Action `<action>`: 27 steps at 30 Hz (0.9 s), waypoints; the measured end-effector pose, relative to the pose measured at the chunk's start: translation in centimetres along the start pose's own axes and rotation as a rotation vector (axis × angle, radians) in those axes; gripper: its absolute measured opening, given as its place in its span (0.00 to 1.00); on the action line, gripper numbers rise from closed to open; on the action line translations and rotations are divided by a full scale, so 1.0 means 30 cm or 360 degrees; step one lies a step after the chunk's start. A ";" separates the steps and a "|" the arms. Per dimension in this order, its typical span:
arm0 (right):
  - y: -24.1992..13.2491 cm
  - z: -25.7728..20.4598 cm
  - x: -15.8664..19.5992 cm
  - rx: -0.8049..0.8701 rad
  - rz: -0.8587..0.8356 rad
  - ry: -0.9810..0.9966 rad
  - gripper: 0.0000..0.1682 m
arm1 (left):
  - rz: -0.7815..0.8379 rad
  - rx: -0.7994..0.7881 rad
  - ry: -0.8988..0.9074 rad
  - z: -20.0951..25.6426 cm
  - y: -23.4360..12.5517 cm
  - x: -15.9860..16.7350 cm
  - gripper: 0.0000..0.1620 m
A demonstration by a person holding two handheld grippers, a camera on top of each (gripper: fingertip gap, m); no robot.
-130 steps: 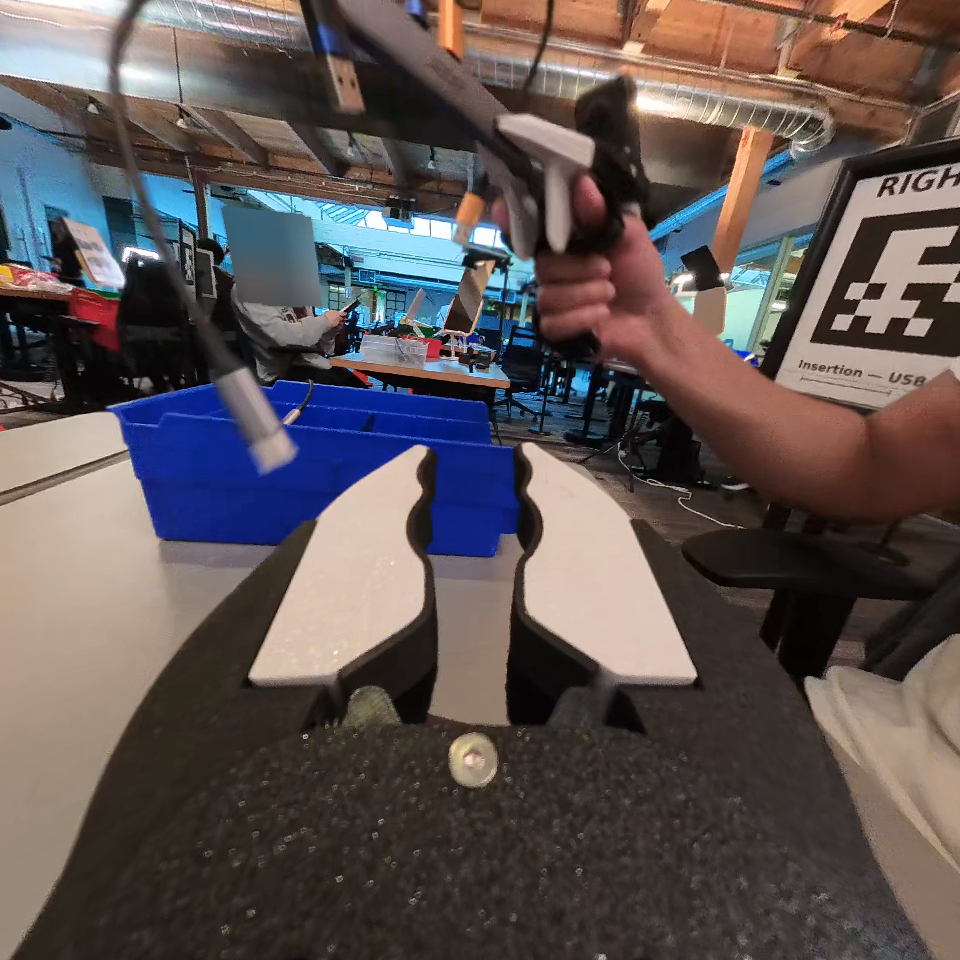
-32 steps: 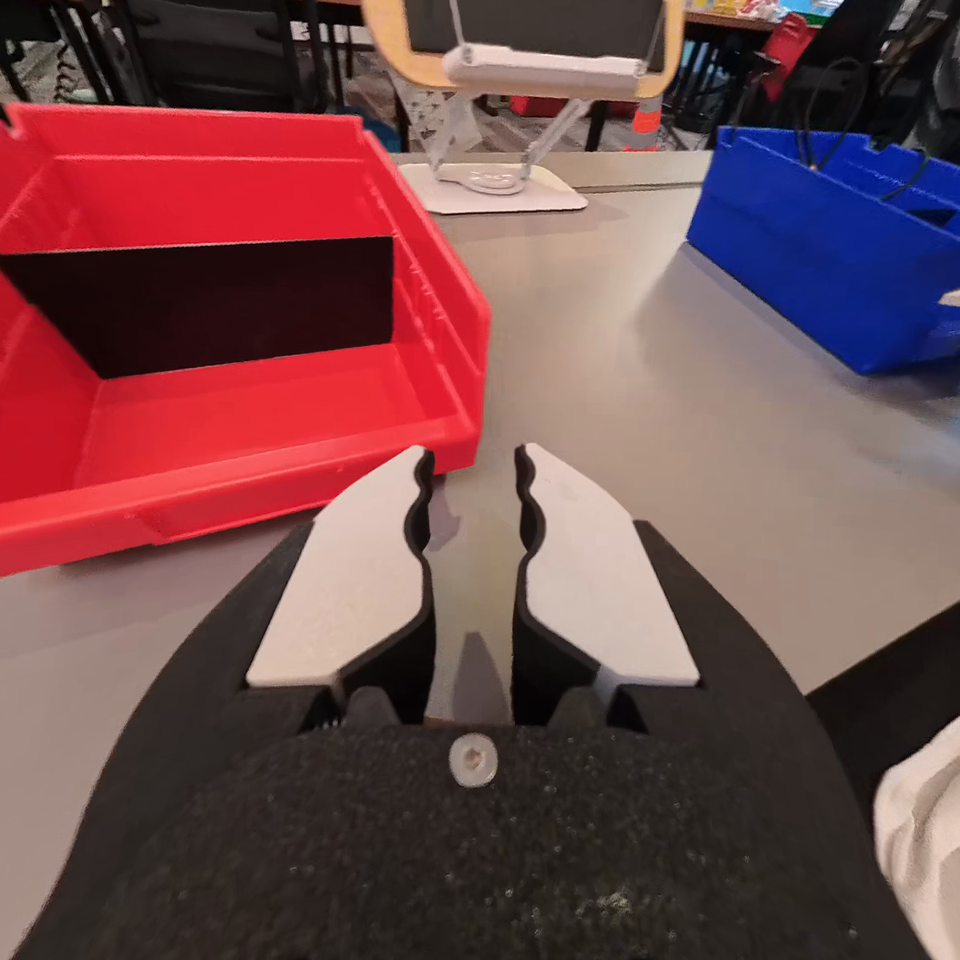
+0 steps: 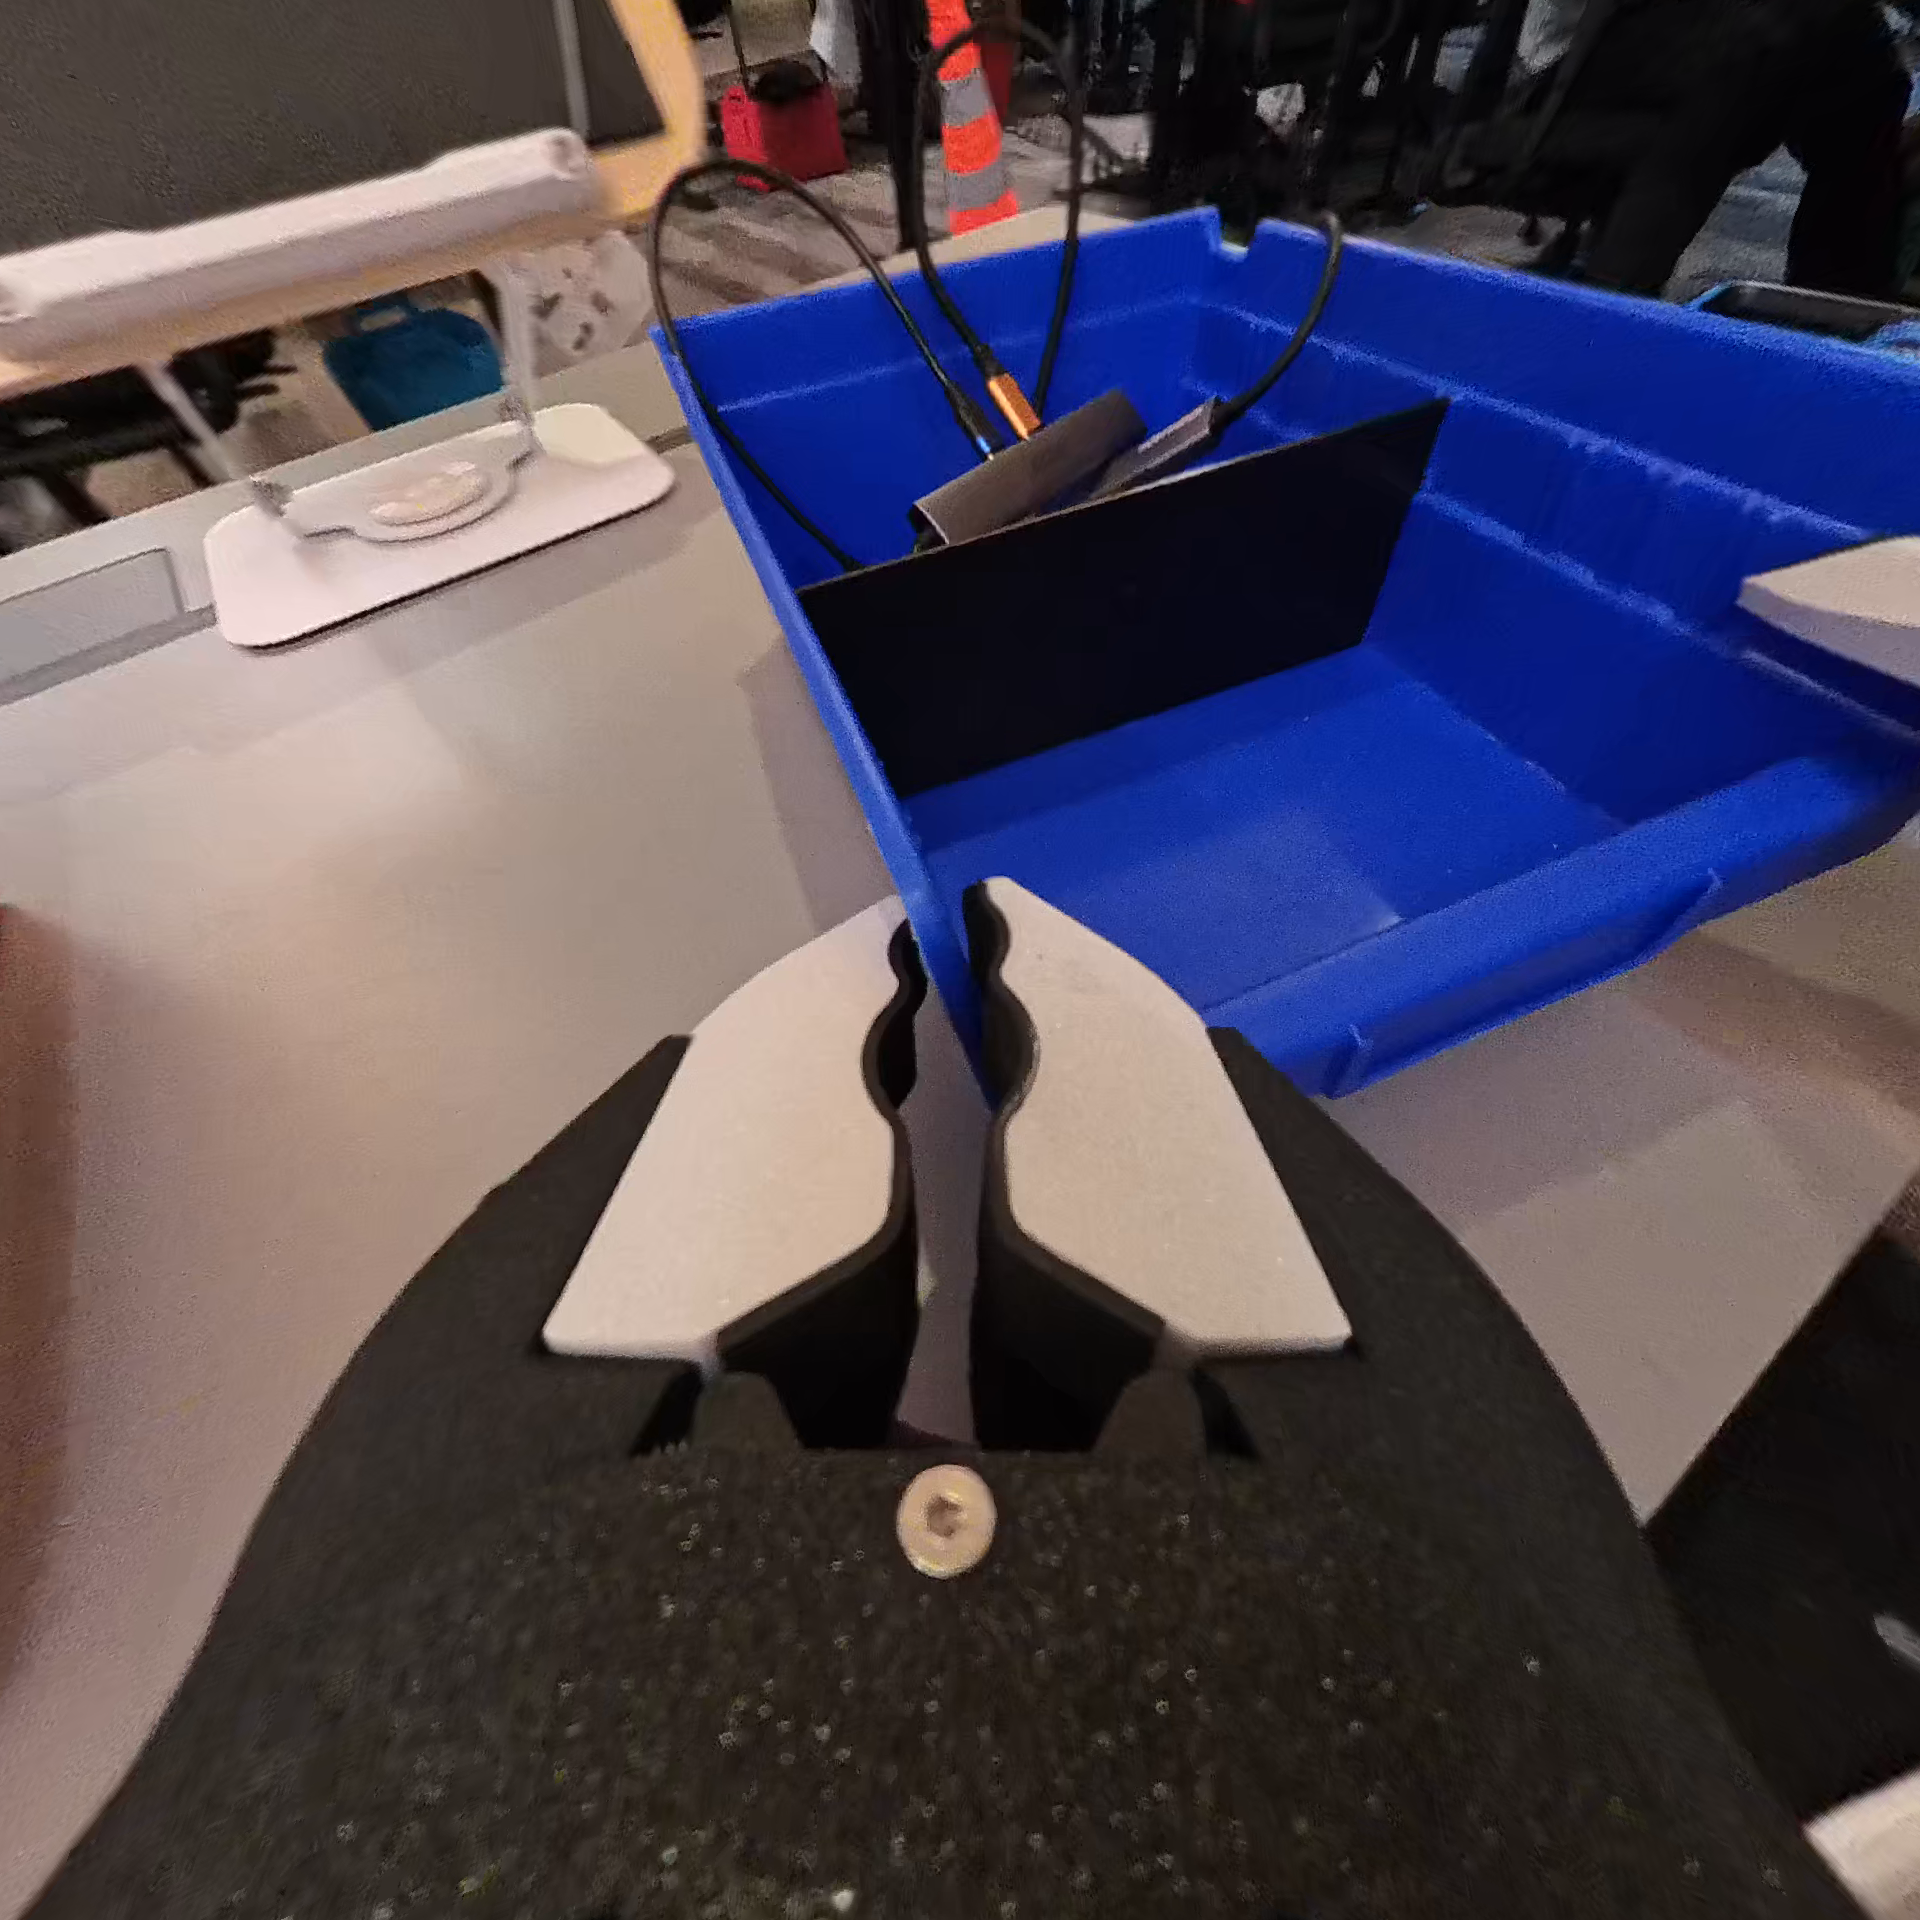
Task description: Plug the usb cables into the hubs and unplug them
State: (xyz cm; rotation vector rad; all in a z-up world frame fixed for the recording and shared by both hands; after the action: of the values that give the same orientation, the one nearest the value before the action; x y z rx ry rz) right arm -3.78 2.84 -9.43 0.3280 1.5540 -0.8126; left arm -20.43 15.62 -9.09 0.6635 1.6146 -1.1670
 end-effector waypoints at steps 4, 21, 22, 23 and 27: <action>0.017 -0.144 -0.037 -0.0125 0.0111 -0.0056 0.01 | 0.0062 -0.0144 -0.0063 -0.117 -0.080 0.007 0.04; 0.171 -0.404 -0.018 -0.0793 -0.0111 -0.0126 0.07 | 0.0226 -0.0247 -0.0037 -0.297 -0.305 0.067 0.11; 0.164 -0.392 -0.018 -0.0867 -0.0113 -0.0114 0.10 | 0.0344 -0.0299 0.0033 -0.313 -0.371 0.037 0.12; 0.152 -0.381 -0.018 -0.0954 -0.0110 -0.0090 0.13 | 0.0434 -0.0421 0.0122 -0.348 -0.445 0.020 0.13; 0.113 -0.333 -0.025 -0.1114 -0.0097 -0.0003 0.16 | 0.0359 -0.1059 0.0099 -0.658 -0.701 0.132 0.16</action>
State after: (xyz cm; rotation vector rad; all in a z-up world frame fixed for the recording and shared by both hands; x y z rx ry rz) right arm -8.99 12.02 -10.14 -0.2326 1.7459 -0.2732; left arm -47.49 25.15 -4.21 0.4269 1.7880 -0.4003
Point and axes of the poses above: each gripper's, where its closed fingertips meet, y out along the fingers, x out of its underside, z = x × y across the jaws, the point moved 6 cm from there along -y, back along the fingers, and after that the axes turned 7 degrees about x, right-handed, at the moved point
